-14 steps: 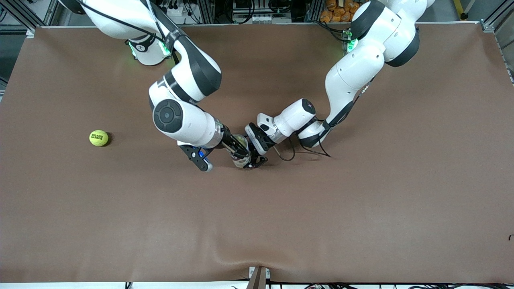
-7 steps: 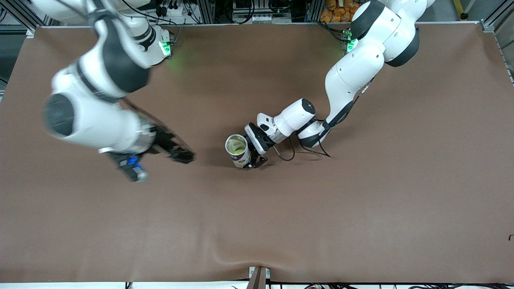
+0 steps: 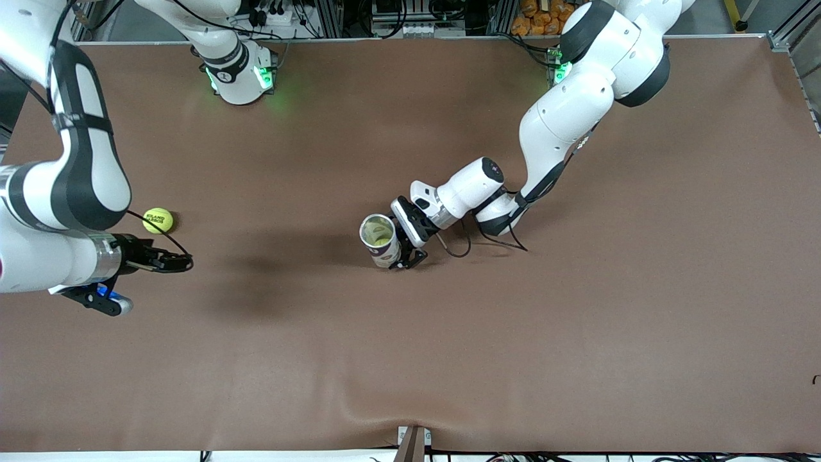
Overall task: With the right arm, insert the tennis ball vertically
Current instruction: 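Lower the right gripper onto the second tennis ball and grasp it, then carry the second ball with the right gripper over the can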
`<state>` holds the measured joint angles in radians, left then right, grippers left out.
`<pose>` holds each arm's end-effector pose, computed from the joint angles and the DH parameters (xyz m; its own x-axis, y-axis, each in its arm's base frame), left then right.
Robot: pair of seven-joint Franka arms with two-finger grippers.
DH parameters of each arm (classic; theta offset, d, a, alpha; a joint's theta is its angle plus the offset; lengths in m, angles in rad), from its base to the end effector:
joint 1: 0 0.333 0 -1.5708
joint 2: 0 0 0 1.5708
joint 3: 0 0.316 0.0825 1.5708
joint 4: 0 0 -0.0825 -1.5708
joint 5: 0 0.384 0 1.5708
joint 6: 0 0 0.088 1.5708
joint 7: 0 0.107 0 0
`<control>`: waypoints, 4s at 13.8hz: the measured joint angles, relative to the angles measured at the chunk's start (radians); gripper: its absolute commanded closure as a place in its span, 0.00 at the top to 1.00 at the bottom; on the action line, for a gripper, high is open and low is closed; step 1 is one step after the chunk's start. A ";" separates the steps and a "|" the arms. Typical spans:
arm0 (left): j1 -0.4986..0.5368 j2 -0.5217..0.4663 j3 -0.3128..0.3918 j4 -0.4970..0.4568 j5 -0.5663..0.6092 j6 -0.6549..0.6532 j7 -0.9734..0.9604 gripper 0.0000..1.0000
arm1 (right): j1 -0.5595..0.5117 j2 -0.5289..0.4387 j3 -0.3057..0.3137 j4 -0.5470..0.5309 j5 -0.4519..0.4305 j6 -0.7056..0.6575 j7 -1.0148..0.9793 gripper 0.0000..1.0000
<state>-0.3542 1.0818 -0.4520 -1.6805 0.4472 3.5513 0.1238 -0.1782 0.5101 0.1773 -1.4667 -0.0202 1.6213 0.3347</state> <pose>0.4878 -0.4868 0.1342 0.3370 -0.4651 0.8186 -0.8706 -0.4849 0.0829 0.6564 -0.0201 0.3658 0.8831 -0.3194 -0.3437 -0.3232 -0.9451 0.0480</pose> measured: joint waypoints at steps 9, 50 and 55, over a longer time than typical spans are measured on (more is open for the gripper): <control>0.001 0.000 0.000 0.001 0.000 0.000 0.000 0.92 | -0.125 -0.020 -0.138 -0.363 -0.007 0.344 -0.451 1.00; -0.001 0.000 0.000 0.002 0.000 0.000 0.000 0.92 | 0.555 -0.036 -0.132 0.173 0.428 0.213 0.869 0.00; -0.001 0.000 0.000 0.002 0.000 0.000 0.000 0.92 | 0.683 0.072 -0.132 0.174 0.412 0.332 0.959 0.00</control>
<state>-0.3553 1.0818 -0.4519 -1.6785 0.4472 3.5513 0.1238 0.5046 0.5825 0.0455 -1.2931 0.3914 1.9528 1.2932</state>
